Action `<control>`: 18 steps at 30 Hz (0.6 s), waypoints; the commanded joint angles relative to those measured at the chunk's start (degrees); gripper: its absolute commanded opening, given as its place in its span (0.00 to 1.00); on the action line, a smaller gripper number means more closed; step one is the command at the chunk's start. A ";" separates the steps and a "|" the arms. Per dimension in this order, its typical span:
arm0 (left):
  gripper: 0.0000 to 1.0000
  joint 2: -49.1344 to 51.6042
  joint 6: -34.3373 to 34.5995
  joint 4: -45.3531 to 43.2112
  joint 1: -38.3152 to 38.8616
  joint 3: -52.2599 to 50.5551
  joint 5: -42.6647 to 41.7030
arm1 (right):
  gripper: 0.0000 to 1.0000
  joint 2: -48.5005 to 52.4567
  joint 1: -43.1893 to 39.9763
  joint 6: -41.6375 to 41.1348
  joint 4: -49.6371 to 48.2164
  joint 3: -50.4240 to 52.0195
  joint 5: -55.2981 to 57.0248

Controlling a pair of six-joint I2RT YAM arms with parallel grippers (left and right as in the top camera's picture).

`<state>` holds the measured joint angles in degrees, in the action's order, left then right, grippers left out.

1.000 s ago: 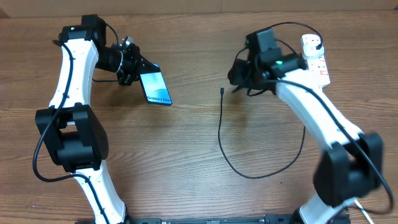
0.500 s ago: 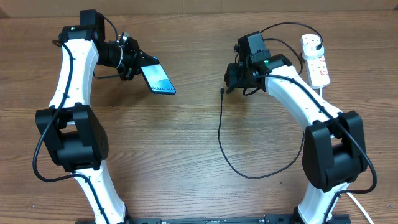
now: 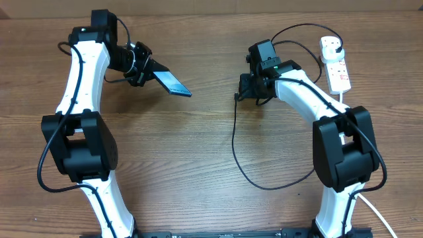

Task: Plug charger to phone and switch on socket
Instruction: 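Move the right gripper over the black cable's USB-C plug, then lower the right gripper and close it on the USB-C plug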

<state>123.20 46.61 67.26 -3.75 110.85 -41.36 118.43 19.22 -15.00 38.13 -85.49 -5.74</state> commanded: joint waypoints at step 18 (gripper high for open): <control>0.04 0.04 3.54 -1.53 -4.74 0.85 1.11 | 0.28 3.98 3.67 0.33 -2.32 -0.07 -1.57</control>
<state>123.20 49.43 65.89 -7.68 110.85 -39.13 120.81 21.71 -14.98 36.40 -85.49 -7.25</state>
